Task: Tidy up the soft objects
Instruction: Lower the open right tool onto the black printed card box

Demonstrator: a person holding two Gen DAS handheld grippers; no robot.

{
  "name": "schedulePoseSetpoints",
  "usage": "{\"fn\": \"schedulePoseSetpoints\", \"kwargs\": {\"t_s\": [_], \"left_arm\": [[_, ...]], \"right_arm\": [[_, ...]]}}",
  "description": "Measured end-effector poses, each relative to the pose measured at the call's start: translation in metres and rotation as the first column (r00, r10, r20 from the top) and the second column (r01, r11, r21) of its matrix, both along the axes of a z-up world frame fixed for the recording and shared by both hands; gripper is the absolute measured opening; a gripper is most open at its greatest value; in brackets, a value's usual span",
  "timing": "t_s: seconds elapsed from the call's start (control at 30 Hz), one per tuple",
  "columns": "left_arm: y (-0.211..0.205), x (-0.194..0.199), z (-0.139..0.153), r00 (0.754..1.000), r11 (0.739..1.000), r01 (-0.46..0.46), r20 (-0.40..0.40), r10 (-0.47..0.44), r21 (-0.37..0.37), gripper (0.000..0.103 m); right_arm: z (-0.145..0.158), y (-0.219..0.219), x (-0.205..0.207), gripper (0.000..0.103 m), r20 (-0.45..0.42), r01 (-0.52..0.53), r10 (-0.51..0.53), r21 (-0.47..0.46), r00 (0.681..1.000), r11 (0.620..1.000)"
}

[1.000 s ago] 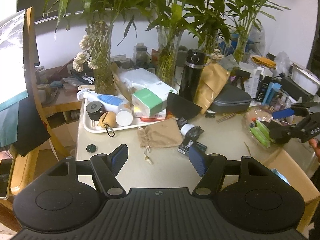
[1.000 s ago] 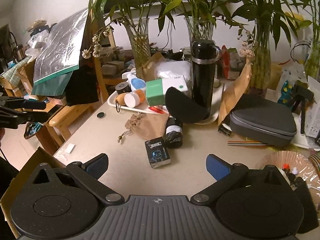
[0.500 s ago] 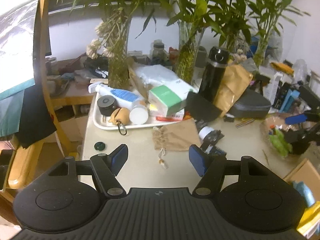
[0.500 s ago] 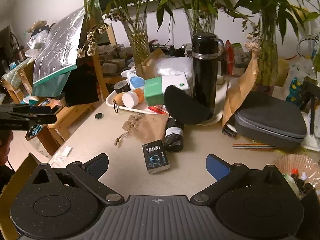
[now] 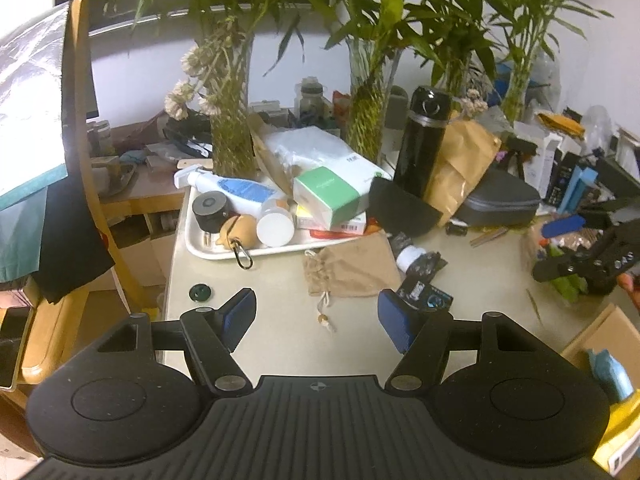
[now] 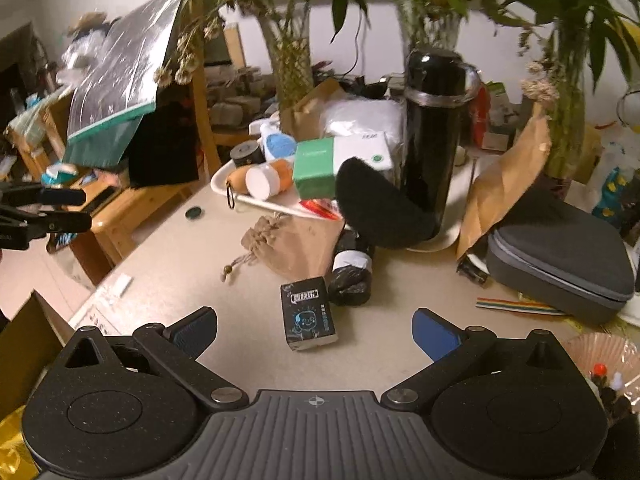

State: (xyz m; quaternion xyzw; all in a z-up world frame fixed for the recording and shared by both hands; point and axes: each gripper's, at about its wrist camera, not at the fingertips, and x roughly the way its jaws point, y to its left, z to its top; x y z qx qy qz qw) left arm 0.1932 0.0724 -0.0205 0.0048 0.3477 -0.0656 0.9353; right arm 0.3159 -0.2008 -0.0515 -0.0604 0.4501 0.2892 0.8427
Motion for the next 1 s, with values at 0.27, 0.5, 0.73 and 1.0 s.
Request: {"fn": "schedulePoseSetpoints", "kwargs": {"t_s": [0.27, 0.5, 0.73, 1.0], "left_arm": [[-0.001, -0.003, 0.0, 1.0, 1.0, 0.019, -0.013, -0.019, 0.0, 0.067], [0.0, 0.0, 0.0, 0.999, 1.0, 0.004, -0.033, -0.004, -0.009, 0.067], [0.0, 0.0, -0.001, 0.999, 1.0, 0.007, -0.044, -0.007, 0.008, 0.067], [0.002, 0.001, -0.003, 0.998, 1.0, -0.006, -0.054, 0.007, 0.018, 0.067]], "right_arm": [[-0.024, 0.012, 0.019, 0.103, -0.04, -0.08, 0.079, -0.027, 0.996, 0.996], [-0.052, 0.024, 0.039, 0.095, -0.115, -0.144, 0.141, -0.022, 0.983, 0.989], [-0.081, 0.041, 0.052, 0.087, -0.168, -0.216, 0.207, -0.036, 0.964, 0.976], [-0.111, 0.063, 0.062, 0.077, -0.176, -0.247, 0.228, -0.096, 0.958, 0.964]]}}
